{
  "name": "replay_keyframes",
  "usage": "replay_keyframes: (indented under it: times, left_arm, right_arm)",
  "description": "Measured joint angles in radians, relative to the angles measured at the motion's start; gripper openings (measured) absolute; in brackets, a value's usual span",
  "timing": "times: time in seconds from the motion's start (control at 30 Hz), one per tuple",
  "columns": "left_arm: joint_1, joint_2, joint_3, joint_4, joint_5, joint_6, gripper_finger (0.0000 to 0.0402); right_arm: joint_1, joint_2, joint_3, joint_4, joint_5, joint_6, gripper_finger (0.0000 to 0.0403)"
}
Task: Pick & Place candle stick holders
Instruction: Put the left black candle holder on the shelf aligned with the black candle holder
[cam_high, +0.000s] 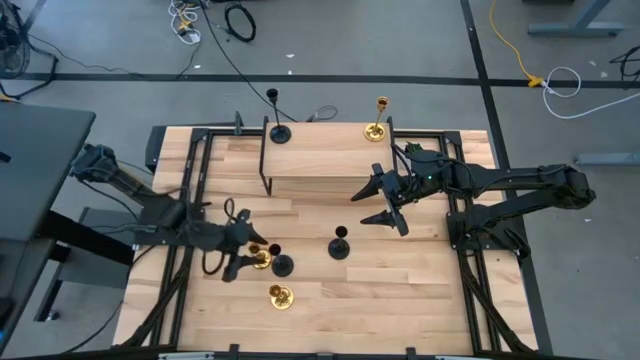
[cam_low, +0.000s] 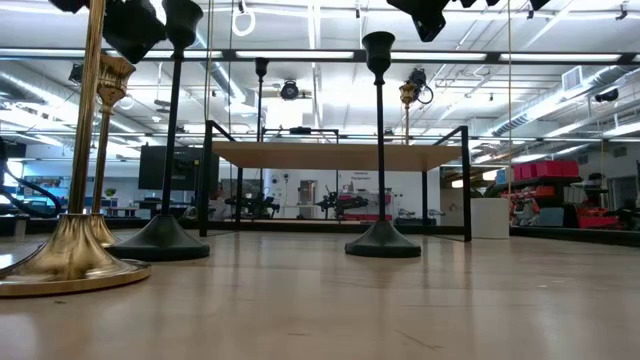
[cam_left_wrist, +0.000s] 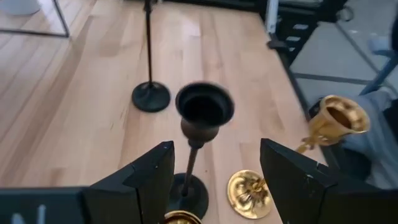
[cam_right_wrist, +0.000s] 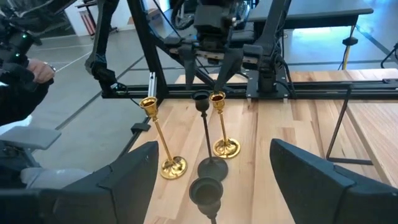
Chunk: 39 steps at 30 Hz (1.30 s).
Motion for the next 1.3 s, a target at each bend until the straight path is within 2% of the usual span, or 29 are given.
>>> replay_keyframes:
  times: [0.6, 1.13, 1.3]
  left_arm:
    - [-0.079, 0.197, 0.0, 0.111, -0.249, -0.071, 0.0236]
    - [-0.078, 0.288, 0.001, 0.191, -0.314, -0.061, 0.0236]
    - [-0.078, 0.29, 0.001, 0.19, -0.316, -0.061, 0.0211]
  right_arm:
    - [0.0, 0.0, 0.0, 0.001, -0.001, 0.006, 0.0304]
    - [0.0, 0.0, 0.0, 0.001, 0.0, 0.004, 0.0304]
    - [0.0, 0.0, 0.0, 0.001, -0.001, 0.004, 0.0304]
